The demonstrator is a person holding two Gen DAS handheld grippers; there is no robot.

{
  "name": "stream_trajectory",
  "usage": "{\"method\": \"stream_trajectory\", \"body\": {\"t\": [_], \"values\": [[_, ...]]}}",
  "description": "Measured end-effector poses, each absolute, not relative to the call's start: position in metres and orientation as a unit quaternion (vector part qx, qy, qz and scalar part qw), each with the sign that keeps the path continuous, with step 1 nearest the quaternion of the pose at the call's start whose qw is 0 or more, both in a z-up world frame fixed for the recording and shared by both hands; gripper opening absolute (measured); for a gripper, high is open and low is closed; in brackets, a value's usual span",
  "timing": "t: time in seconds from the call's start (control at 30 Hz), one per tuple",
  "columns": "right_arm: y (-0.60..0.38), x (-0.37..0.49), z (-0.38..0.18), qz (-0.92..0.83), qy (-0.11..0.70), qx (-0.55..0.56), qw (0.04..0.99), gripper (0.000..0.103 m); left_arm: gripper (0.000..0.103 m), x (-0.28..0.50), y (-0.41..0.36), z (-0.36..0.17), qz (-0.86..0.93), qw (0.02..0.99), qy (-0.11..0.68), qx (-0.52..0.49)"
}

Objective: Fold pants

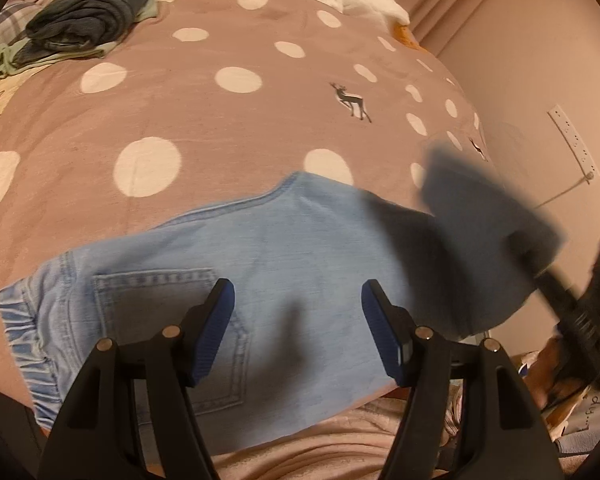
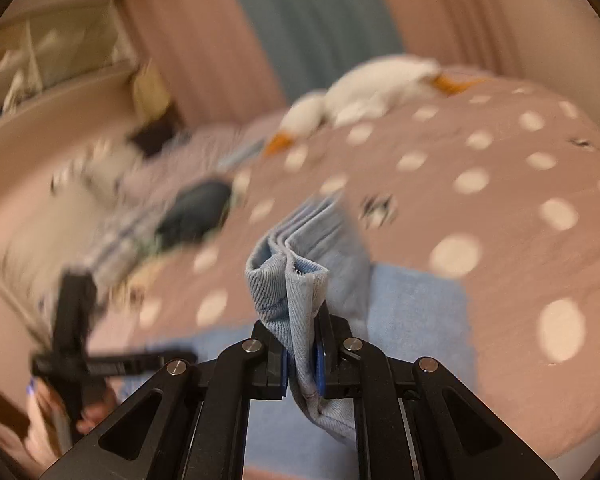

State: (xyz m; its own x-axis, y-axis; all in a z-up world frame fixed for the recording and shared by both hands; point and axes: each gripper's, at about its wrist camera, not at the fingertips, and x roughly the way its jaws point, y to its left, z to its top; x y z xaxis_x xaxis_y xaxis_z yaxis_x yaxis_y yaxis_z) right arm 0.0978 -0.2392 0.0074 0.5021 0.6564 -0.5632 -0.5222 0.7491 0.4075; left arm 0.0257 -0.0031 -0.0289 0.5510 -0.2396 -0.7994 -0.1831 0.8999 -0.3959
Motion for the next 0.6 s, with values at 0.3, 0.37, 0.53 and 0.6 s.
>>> {"method": "stream_trajectory", "body": {"t": [0.3, 0.37, 0.53, 0.6], "values": [[-0.182, 0.098, -0.076, 0.336, 0.502, 0.005, 0.797, 0.016, 0.067, 0.029, 0.002, -0.039, -0.025, 0.844, 0.483, -0.232], [-0.187, 0.096, -0.076, 0.328, 0.514, 0.018, 0.792, 0.022, 0.068, 0.032, 0.000, -0.042, -0.034, 0.841, 0.487, -0.234], [-0.209, 0.083, -0.053, 0.347, 0.504, 0.052, 0.790, 0.065, 0.068, 0.044, -0.009, -0.050, -0.061, 0.832, 0.496, -0.242], [-0.226, 0.080, -0.040, 0.335, 0.487, 0.056, 0.805, 0.065, 0.067, 0.050, -0.016, -0.054, -0.079, 0.826, 0.502, -0.245]]}}
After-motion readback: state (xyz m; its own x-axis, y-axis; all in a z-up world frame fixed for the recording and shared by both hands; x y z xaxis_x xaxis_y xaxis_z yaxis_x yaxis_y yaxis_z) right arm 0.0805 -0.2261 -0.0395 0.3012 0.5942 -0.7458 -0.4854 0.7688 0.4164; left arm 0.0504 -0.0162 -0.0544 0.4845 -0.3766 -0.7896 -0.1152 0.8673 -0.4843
